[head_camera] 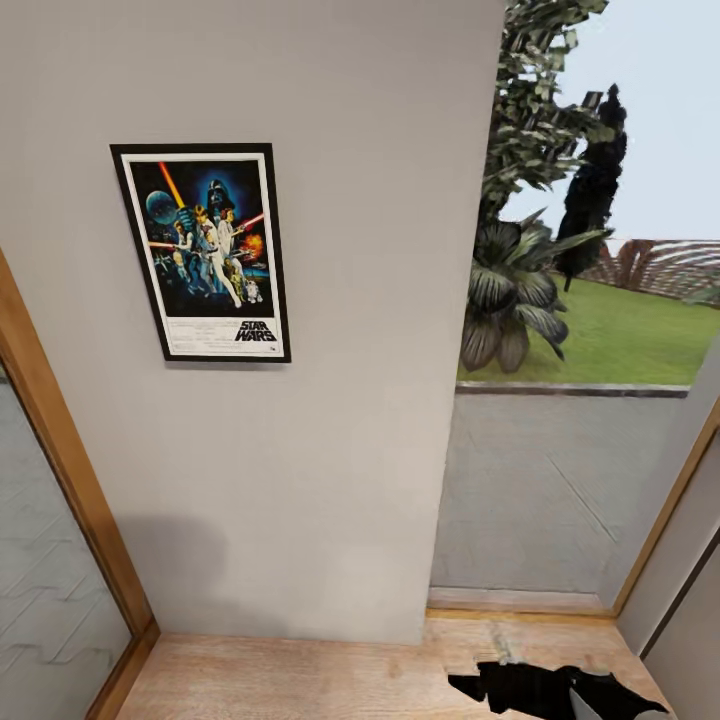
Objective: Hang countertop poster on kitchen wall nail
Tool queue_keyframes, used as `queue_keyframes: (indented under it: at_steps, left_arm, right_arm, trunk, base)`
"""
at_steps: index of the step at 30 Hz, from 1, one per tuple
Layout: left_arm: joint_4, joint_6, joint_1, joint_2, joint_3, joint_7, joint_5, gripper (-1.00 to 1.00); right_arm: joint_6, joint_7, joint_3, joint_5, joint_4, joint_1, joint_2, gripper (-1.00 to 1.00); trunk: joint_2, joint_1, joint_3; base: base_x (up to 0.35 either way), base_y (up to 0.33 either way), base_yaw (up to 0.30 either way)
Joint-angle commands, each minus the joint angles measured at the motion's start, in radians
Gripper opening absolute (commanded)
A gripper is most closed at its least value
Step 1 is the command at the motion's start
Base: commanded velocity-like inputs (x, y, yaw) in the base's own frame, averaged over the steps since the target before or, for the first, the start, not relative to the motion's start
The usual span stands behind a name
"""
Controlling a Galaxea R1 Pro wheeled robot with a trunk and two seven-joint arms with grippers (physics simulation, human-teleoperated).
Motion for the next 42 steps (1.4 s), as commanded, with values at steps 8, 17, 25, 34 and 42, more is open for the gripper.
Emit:
queue_keyframes:
  at_steps: [8, 17, 25, 34, 42]
  left_arm:
    - [0.154, 0.002, 0.000, -0.002, -0.009, 0.005, 0.003, 1.00]
    - [0.269, 0.003, 0.001, -0.076, -0.011, 0.316, 0.003, 1.00]
    - [0.275, 0.003, 0.001, -0.118, -0.014, 0.403, 0.004, 1.00]
    - [0.283, 0.002, 0.001, -0.144, -0.007, 0.416, 0.005, 1.00]
    - [0.291, 0.004, 0.001, -0.148, -0.005, 0.416, 0.005, 1.00]
  right_arm:
    - [0.004, -0.275, 0.007, -0.009, 0.139, 0.128, 0.017, 1.00]
    - [0.003, -0.830, 0.004, -0.012, 0.142, 0.253, 0.090, 1.00]
    - [0.002, -0.875, 0.003, -0.012, 0.142, 0.304, 0.091, 1.00]
    - [0.001, -0.882, 0.003, -0.012, 0.140, 0.320, 0.093, 1.00]
    - [-0.001, -0.881, 0.005, -0.012, 0.139, 0.320, 0.092, 1.00]
  trunk:
    - [-0.001, 0.000, 0.000]
    - [-0.001, 0.000, 0.000]
    - [-0.001, 0.000, 0.000]
    - [-0.001, 0.000, 0.000]
    - [-0.001, 0.000, 0.000]
  base:
    - [0.000, 0.000, 0.000]
    - [0.000, 0.000, 0.000]
    - [0.000, 0.000, 0.000]
    - [0.000, 0.000, 0.000]
    - [0.000, 0.000, 0.000]
